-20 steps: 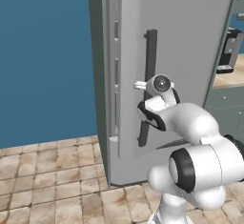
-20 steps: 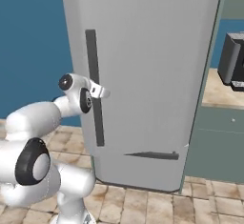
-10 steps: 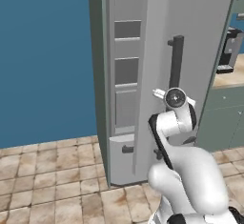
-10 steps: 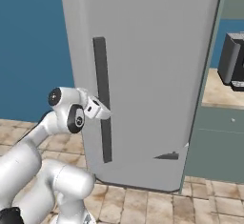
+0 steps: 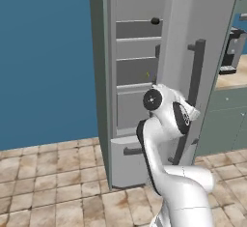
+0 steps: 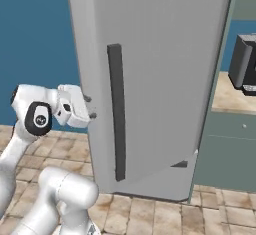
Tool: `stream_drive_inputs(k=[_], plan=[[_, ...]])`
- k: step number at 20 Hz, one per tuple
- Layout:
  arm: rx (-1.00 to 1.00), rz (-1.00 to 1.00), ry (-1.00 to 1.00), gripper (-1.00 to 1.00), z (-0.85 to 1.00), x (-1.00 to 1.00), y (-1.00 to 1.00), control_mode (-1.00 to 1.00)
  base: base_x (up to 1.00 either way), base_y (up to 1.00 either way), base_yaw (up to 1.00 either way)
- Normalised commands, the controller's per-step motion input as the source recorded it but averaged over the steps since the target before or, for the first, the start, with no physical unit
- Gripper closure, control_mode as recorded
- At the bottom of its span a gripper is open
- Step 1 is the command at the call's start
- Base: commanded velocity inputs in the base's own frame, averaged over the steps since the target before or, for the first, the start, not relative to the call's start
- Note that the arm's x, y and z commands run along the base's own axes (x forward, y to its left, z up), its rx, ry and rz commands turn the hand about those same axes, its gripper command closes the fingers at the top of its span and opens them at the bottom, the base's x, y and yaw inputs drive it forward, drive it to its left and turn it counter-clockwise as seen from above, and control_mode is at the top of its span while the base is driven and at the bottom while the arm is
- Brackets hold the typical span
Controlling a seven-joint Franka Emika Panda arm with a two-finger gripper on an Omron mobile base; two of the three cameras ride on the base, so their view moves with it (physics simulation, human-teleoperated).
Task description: Take the lemon wedge from the fridge and place it on the plate with fish on the dining counter.
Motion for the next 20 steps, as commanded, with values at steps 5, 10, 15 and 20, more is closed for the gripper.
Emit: stream_drive_inputs(k=[5,10,15,20], plan=[[-0.17,-0.65,0.28,-1.00,0.38,0.07,0.87,-1.00,0.00,0.00,0.00],[-0.09,-0.57,0.28,-1.00,0.04,0.44,0.15,-1.00,0.00,0.00,0.00],[0.00,-0.09,0.16,-1.00,0.02,0.64,0.00,-1.00,0.00,0.00,0.00],[-0.03,0.00,0.04,-1.00,0.00,0.30,0.03,-1.00,0.00,0.00,0.00]])
